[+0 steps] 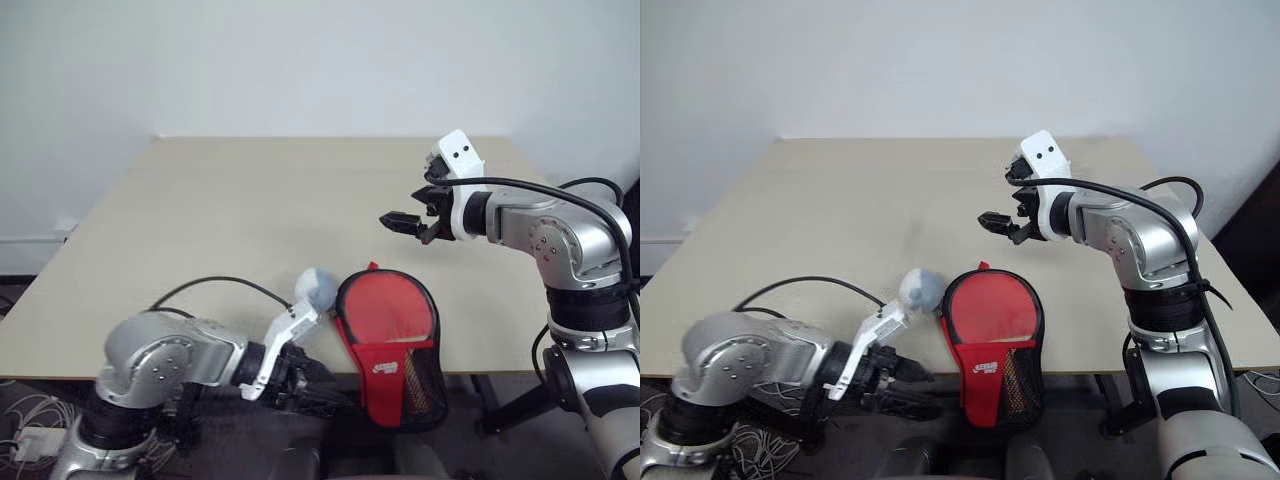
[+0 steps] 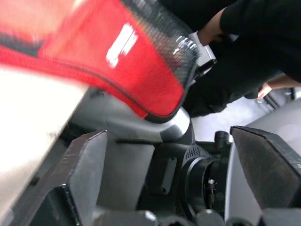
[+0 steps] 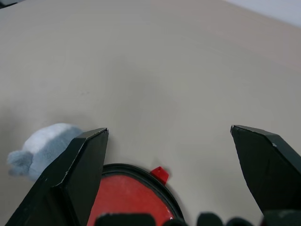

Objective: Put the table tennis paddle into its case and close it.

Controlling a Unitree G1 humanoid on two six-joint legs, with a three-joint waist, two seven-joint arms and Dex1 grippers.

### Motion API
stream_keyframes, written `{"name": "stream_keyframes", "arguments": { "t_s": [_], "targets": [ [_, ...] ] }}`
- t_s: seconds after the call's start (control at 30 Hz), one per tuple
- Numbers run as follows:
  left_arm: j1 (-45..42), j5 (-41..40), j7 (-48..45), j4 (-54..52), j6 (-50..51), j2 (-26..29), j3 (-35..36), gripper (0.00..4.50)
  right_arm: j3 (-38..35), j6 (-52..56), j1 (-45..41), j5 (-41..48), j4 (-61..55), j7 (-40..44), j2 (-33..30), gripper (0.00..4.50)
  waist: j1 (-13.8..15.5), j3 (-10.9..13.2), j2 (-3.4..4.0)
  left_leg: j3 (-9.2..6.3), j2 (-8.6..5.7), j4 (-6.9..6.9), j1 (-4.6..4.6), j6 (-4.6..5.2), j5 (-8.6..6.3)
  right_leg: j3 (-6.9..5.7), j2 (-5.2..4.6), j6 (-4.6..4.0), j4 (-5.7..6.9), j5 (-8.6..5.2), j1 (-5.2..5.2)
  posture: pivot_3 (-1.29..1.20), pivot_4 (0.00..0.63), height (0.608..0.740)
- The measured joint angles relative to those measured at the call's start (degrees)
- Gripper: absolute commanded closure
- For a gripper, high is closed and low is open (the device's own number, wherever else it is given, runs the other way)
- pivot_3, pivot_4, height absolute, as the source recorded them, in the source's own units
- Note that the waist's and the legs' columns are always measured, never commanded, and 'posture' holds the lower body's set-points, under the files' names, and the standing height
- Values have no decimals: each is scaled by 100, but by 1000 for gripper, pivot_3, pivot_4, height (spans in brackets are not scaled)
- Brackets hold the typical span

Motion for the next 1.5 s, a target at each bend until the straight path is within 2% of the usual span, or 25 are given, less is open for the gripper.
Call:
{"name": "stream_keyframes", "arguments": {
  "t_s": [0.07, 0.17, 0.33, 0.5, 0.63, 0.93, 0.97, 1.23, 1.5],
  "targets": [
    [-189, 181, -34, -133, -567, -86, -138, 46, 125, -166, -151, -27, 241, 153, -8, 0, -5, 1, -3, 6, -5, 0, 1, 0, 0, 4, 2, -1, -4, 2, 3, 0, 0, 734],
    [-392, 726, 103, -20, -1427, -509, -515, 46, 331, -468, -446, -131, 697, 359, 12, 0, -3, 0, -1, 12, -5, -2, 2, 1, 1, 7, 5, -2, -3, 3, 11, 0, 0, 734],
    [-477, 2050, 357, 724, -2968, -1266, -1613, 46, 638, -1082, -907, -428, 1536, 620, 259, 0, -5, 0, -2, 25, -3, -5, 1, 1, 2, 8, 11, -3, -2, 5, 13, 0, 0, 734],
    [-235, 2905, 410, 1546, -4067, -1723, -2061, 46, 807, -1515, -1092, -674, 2106, 806, 455, 0, -4, 0, -2, 16, -3, -5, 0, 1, 3, 8, 11, -3, 3, 5, 8, 0, 0, 734],
    [-127, 3293, 483, 1794, -4419, -1866, -2151, 936, 823, -1688, -1134, -793, 2295, 874, 543, 0, -4, 0, -1, 7, -4, -4, -1, 1, 3, 8, 10, -2, 5, 5, 8, 0, 0, 734],
    [317, 4032, 521, 1842, -4965, -1976, -2595, 4220, 843, -1723, -1133, -936, 2317, 936, 674, 0, -4, -1, 0, 1, -6, -3, 0, 1, 3, 8, 9, -1, 12, 5, 7, 0, 0, 734],
    [357, 4044, 518, 1847, -4990, -1992, -2620, 4475, 844, -1724, -1133, -956, 2317, 942, 675, 0, -4, -1, 0, 1, -6, -3, 0, 1, 3, 7, 10, -1, 13, 5, 6, 0, 0, 734],
    [576, 4263, 479, 1998, -5325, -2165, -2711, 4475, 1063, -1963, -1262, -1119, 2751, 1427, 853, 0, -6, -2, 3, 0, -5, -3, 2, 1, 3, 7, 11, -1, 15, 5, 6, 0, 0, 734],
    [625, 4491, 361, 2583, -5876, -2326, -2723, 4475, 1580, -2166, -1858, -1259, 3777, 2550, 1168, 0, -6, -3, 5, -7, -9, 0, 7, 1, 3, 0, 10, -2, 18, 6, 3, 0, 0, 734]
  ]
}}
